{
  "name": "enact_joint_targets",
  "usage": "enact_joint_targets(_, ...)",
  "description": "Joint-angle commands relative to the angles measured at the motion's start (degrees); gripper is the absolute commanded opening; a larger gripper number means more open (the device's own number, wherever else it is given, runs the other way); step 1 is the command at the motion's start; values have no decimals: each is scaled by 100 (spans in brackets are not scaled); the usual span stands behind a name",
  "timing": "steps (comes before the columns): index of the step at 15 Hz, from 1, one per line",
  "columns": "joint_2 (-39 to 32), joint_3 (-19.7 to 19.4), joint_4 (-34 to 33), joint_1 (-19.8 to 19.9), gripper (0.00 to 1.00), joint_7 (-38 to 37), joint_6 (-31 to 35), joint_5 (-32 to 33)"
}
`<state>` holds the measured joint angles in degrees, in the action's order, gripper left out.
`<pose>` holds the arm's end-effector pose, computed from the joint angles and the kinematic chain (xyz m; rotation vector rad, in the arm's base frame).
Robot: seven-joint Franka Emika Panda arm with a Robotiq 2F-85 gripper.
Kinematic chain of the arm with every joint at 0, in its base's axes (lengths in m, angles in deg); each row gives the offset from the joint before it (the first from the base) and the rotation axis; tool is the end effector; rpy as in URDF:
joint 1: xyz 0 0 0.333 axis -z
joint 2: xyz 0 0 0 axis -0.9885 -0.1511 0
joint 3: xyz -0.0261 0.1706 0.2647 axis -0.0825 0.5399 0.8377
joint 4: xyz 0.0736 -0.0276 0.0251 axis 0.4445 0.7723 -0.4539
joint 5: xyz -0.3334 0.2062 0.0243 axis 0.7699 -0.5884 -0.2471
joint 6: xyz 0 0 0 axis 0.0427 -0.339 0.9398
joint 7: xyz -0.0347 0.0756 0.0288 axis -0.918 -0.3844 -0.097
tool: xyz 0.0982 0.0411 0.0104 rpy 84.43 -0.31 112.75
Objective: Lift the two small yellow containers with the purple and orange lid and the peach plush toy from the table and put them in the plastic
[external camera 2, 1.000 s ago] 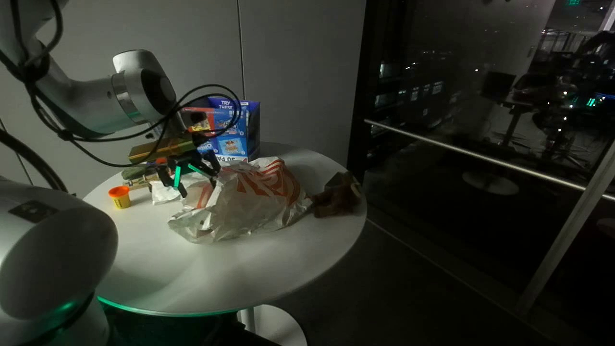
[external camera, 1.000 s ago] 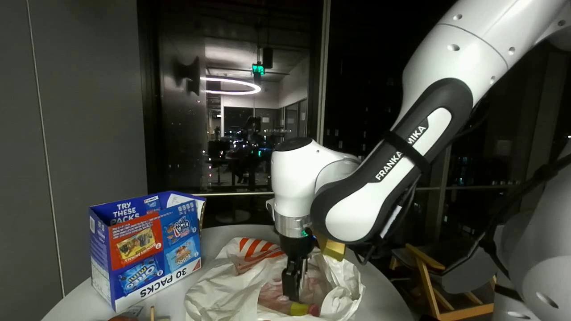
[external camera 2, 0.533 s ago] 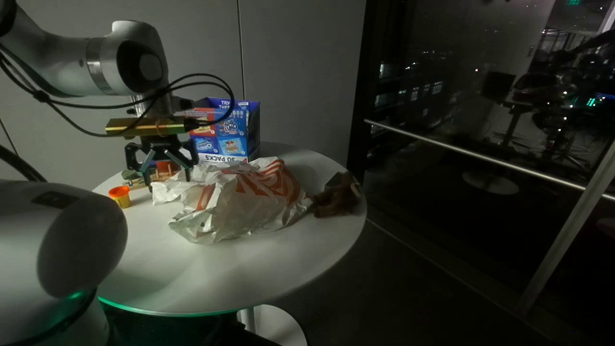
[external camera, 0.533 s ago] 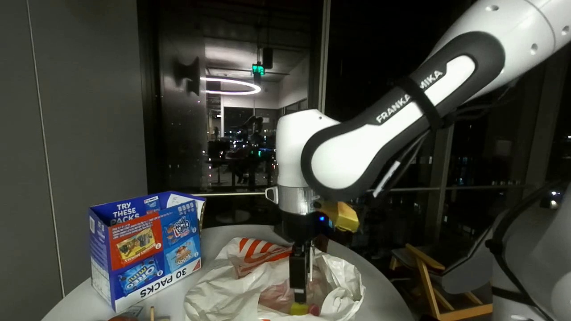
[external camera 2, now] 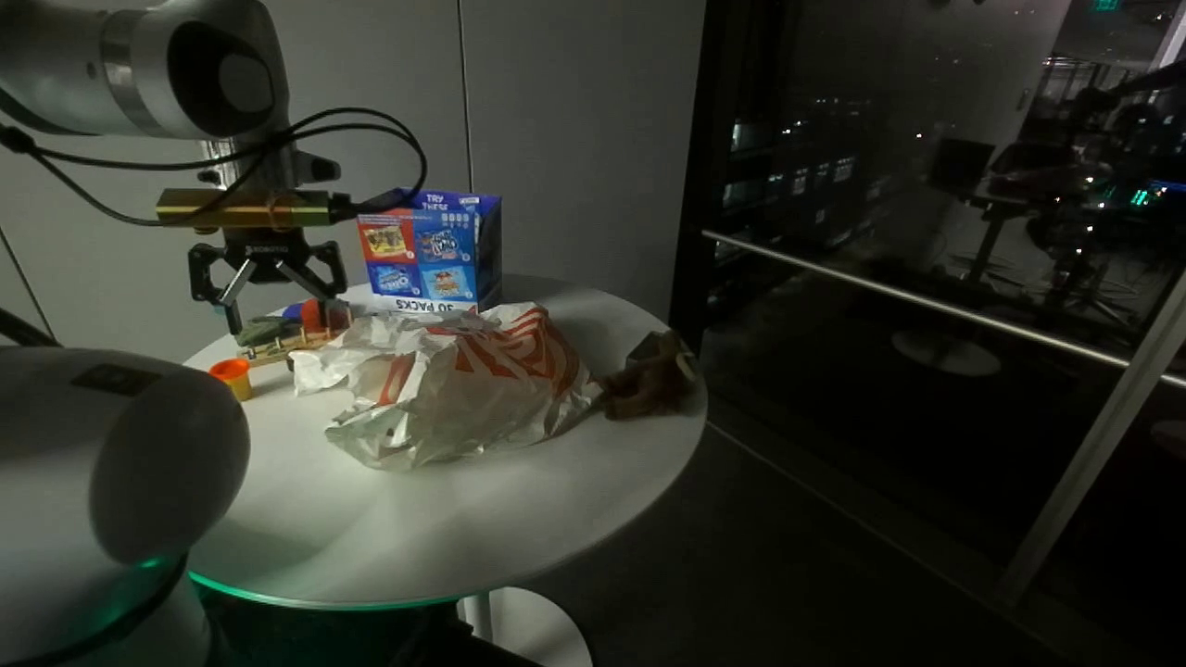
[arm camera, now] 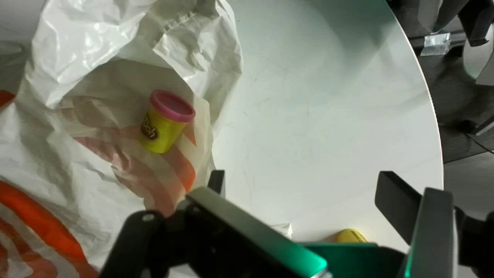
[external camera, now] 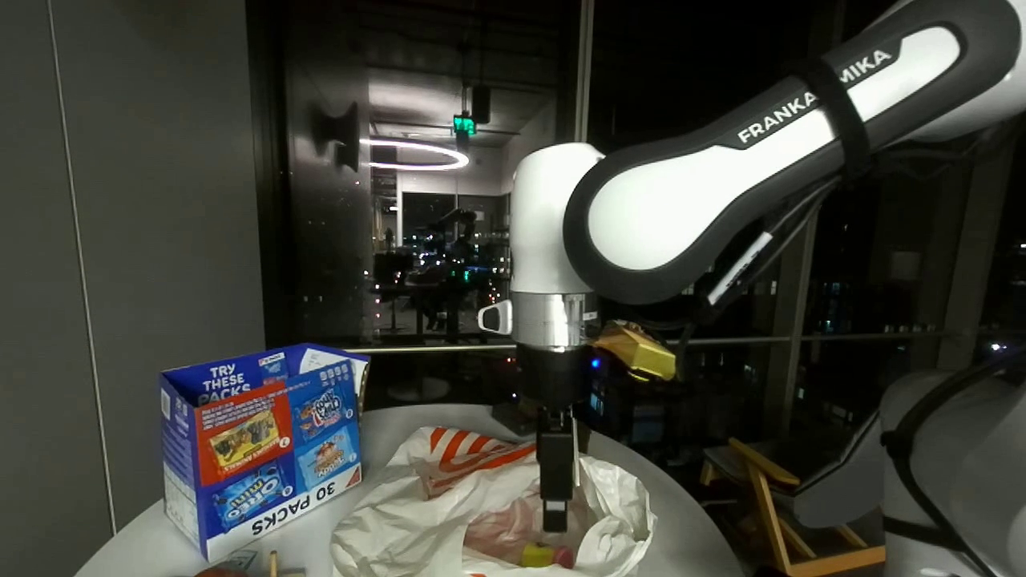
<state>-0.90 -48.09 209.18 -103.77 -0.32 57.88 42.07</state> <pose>0.3026 0.1809 0.3920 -2.8974 -1.1916 0.0680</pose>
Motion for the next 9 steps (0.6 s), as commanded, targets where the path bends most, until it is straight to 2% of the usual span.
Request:
enact_joint_targets(1,4,21,-7,22,100,10,-20,-12)
enact_joint_targets(2,4,21,-5,22,100,10,-20,-12)
enact_joint_targets(3,-314,29,-81,-76,100,246,161,-18)
enact_joint_targets(7,-1326,565,56,-676,100,591,1349,-138)
enact_joint_targets(9,-2035,769,-242,-889,100,770,1855,-105)
